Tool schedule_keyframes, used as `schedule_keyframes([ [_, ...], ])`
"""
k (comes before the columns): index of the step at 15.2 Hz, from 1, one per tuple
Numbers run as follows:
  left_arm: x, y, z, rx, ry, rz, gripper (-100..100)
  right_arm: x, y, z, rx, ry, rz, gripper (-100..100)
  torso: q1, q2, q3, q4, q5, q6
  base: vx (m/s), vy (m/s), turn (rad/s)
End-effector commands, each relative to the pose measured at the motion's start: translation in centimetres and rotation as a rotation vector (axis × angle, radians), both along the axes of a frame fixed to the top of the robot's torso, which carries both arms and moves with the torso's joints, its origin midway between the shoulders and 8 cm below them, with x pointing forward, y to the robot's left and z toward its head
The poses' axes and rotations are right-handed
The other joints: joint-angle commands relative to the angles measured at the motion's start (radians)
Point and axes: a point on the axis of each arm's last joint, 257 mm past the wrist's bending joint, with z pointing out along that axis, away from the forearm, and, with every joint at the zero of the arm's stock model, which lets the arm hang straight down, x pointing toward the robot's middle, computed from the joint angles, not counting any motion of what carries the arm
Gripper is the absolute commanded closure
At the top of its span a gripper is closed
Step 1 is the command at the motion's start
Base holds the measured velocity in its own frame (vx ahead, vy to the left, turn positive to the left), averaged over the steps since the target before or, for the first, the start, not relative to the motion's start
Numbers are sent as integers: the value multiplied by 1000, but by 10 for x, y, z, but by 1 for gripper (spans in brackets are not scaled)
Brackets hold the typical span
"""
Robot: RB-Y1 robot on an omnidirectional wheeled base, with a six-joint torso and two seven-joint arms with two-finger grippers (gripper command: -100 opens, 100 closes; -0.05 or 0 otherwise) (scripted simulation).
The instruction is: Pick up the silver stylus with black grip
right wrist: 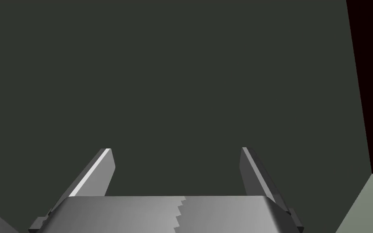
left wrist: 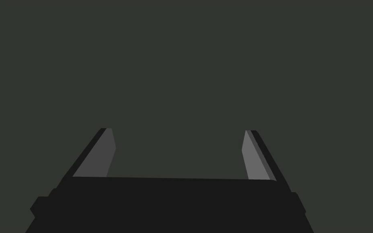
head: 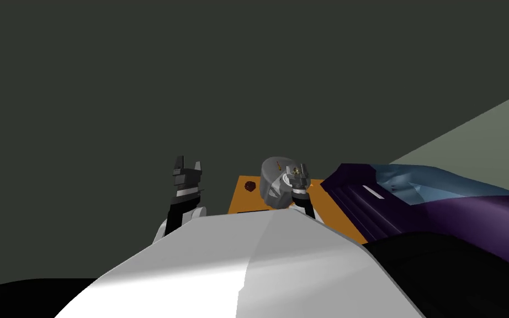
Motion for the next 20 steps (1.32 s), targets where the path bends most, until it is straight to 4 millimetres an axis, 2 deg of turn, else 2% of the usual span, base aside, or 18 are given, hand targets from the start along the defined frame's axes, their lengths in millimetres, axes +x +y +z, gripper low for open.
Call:
schedule_keyframes([
  [1, 0, 0, 0, 0, 0, 0, 0, 0, -3, -6, 45, 7, 24, -100, 0, 0, 0, 0, 0, 0, -11, 10, 65],
  [2, 0, 0, 0, 0, 0, 0, 0, 0, -12, -22, 90, 29, 29, -100, 0, 0, 0, 0, 0, 0, -15, 19, 212],
  [5, 0, 0, 0, 0, 0, 0, 0, 0, -12, -24, 130, 30, 56, -100, 0, 0, 0, 0, 0, 1, -11, 10, 83],
  [6, 0, 0, 0, 0, 0, 0, 0, -1, -22, -41, 181, 54, 58, -100, -1, 0, 0, 0, 0, 1, -11, 16, 206],
  [9, 0, 0, 0, 0, 0, 0, 0, -1, -22, -42, 220, 53, 84, -100, -1, 0, 0, 0, 0, 1, -10, 8, 96],
  [10, 0, 0, 0, 0, 0, 0, 0, -3, -33, -59, 273, 75, 84, -100, -1, 0, 0, 0, 0, 1, -9, 13, 170],
  [13, 0, 0, 0, 0, 0, 0, 0, -3, -33, -60, 312, 73, 108, -100, -1, 0, 0, 0, 0, 0, -9, 9, 111],
  [14, 0, 0, 0, 0, 0, 0, 0, -6, -44, -77, 366, 91, 105, -100, -1, 0, 0, 0, 0, 1, -10, 17, 183],
  [17, 0, 0, 0, 0, 0, 0, 0, -6, -44, -79, 406, 90, 129, -100, -1, 0, 0, 0, 0, 0, -6, 8, 103],
  [18, 0, 0, 0, 0, 0, 0, 0, -11, -56, -98, 463, 110, 120, -100, -1, 0, 0, 0, 0, 1, -6, 13, 177],
  [20, 0, 0, 0, 0, 0, 0, 0, -11, -56, -98, 496, 105, 141, -100, 0, 0, 0, 0, 0, 0, -8, 13, 162],
])
